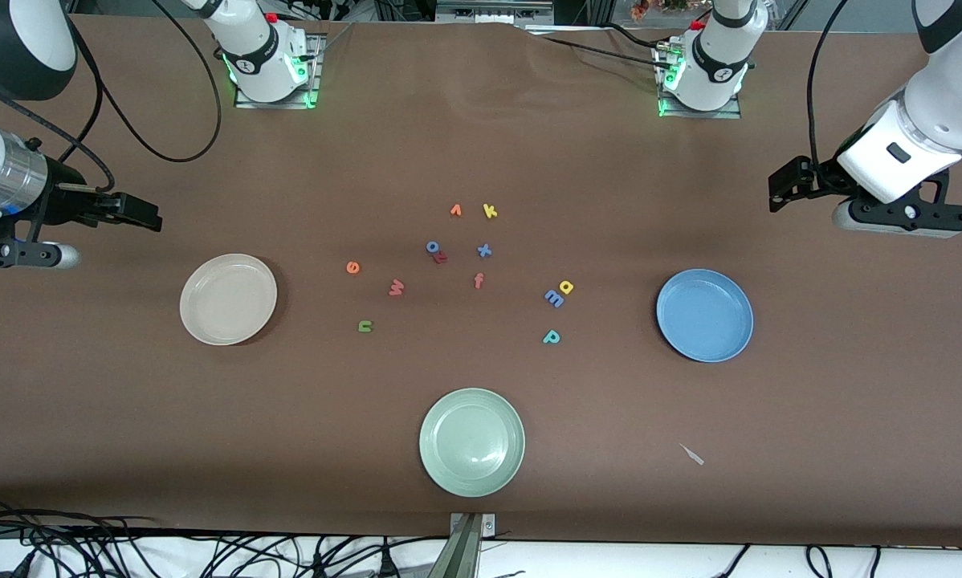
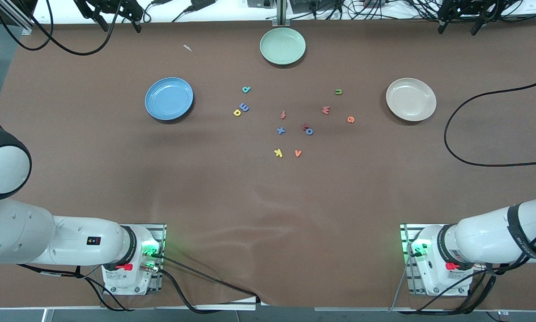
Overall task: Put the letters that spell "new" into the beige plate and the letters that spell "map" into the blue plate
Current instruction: 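Reach the right gripper toward the green letter beside the beige plate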
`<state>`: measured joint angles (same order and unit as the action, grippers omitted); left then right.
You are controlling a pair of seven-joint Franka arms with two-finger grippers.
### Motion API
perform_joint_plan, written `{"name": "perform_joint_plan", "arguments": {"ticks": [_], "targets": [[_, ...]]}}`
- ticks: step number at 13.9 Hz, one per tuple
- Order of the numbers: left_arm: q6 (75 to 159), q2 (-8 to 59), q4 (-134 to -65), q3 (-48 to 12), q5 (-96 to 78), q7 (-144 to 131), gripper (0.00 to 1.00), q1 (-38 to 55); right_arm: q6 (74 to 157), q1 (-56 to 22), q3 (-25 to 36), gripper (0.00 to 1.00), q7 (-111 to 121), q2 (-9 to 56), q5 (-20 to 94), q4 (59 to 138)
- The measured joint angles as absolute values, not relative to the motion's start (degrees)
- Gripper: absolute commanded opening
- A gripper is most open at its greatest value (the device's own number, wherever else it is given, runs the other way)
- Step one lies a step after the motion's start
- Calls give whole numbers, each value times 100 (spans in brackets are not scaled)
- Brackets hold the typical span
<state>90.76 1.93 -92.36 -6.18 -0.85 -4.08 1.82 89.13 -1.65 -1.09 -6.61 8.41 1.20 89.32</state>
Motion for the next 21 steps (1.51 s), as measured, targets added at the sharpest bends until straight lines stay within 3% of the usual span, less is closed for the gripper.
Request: {"name": "perform_joint_plan", "arguments": {"ticks": [4, 9, 17, 21], "targets": [[9076, 194, -9236, -618, -85, -408, 100, 182, 8929, -240, -171, 100, -657, 915, 127, 8928], [9076, 194, -9233, -617, -85, -408, 100, 182, 9153, -682, -226, 100, -728, 1506, 137, 8920], [9076, 194, -9231, -618, -85, -408, 100, 182, 10402, -1546, -243, 100, -1767, 2555, 266, 8942], [9074, 194, -9231, -618, -85, -408, 100, 182, 11688, -1686, -244, 100, -1869, 3083, 322, 9164]]}}
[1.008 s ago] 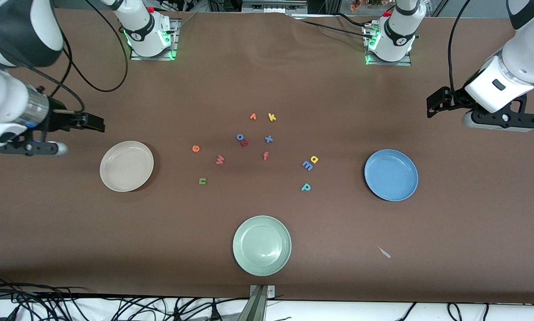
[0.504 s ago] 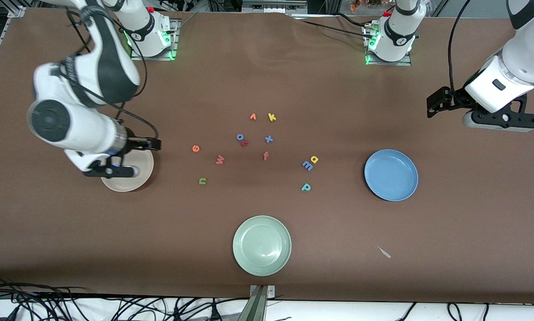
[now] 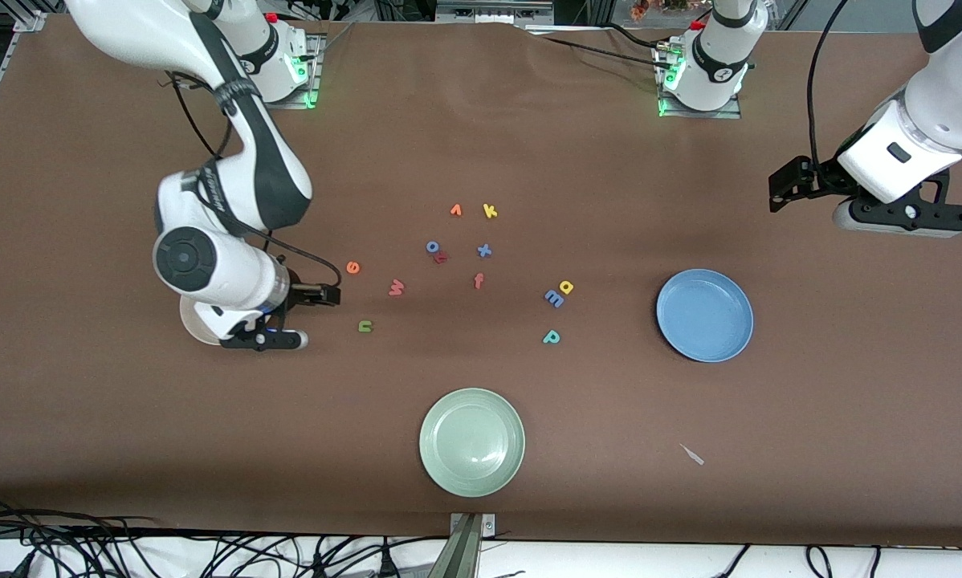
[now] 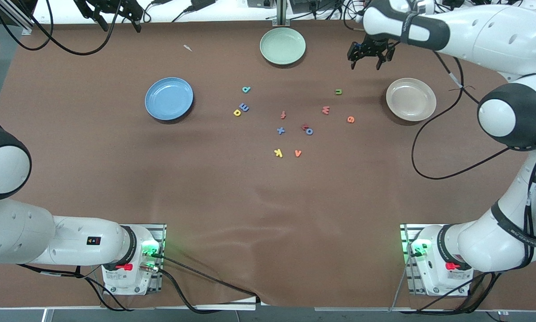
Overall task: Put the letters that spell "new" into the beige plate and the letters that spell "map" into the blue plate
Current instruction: 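Reach the right gripper toward the green letter beside the beige plate, then lower the right gripper and grasp the green letter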
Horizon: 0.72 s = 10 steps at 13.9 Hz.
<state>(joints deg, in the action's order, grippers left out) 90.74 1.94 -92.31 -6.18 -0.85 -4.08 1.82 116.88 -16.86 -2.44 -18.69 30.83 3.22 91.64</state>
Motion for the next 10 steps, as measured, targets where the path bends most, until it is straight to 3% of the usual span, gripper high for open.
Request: {"name": "perform_joint_plan", "arguments": {"ticks": [6, 10], "targets": [[9073, 194, -9231, -618, -85, -408, 100, 182, 13034, -1891, -246, 100, -2490, 3781, 367, 9276], [9070, 194, -9231, -618, -85, -408, 100, 182, 13477, -2096, -247, 100, -2835, 4136, 367, 9279]]}}
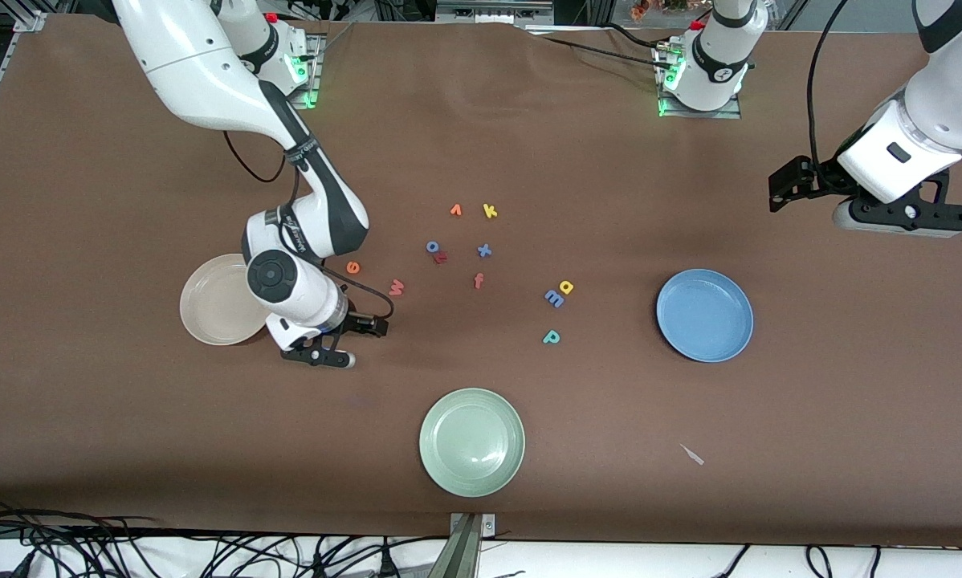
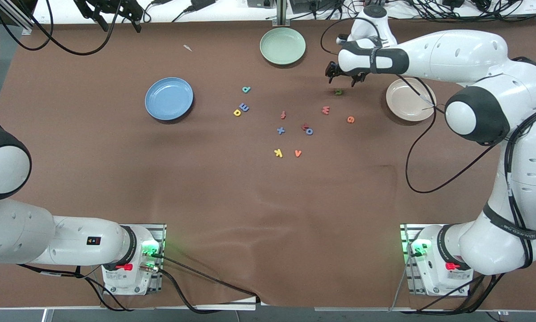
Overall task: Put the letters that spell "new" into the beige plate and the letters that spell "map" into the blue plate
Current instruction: 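Lower the right gripper and grasp the green letter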
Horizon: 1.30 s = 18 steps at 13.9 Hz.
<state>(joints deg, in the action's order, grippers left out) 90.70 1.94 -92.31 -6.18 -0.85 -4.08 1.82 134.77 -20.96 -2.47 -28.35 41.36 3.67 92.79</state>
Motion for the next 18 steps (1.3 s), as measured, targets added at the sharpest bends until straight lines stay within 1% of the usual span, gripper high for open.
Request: {"name": "perform_joint_plan", "arguments": {"ticks": [6, 7, 8, 11, 12, 15, 16, 18], "targets": [[9065, 194, -9231, -618, -85, -408, 100, 182, 13538, -2117, -237, 100, -2835, 4282, 367, 9278], [9065, 194, -9231, -618, -85, -408, 100, 182, 13538, -2123, -237, 99, -2837, 4288, 367, 9278], [9064, 194, -9231, -618, -85, -408, 100, 182, 13538, -2128, -237, 95, -2840, 4295, 367, 9278], [9063, 194, -9231, -618, -85, -408, 100, 182, 13539, -2158, -238, 94, -2848, 4311, 367, 9279], [9062, 194, -9231, -618, -85, -408, 100, 182, 13539, -2161, -238, 90, -2850, 4314, 367, 9279], [9061, 194, -9231, -618, -85, -408, 100, 182, 13542, -2161, -238, 71, -2851, 4328, 367, 9279], [9060, 194, -9231, -618, -85, -408, 100, 182, 13543, -2161, -238, 59, -2854, 4332, 367, 9278], [9059, 194, -9231, -618, -85, -408, 100, 182, 13548, -2161, -238, 37, -2856, 4348, 367, 9278]]}}
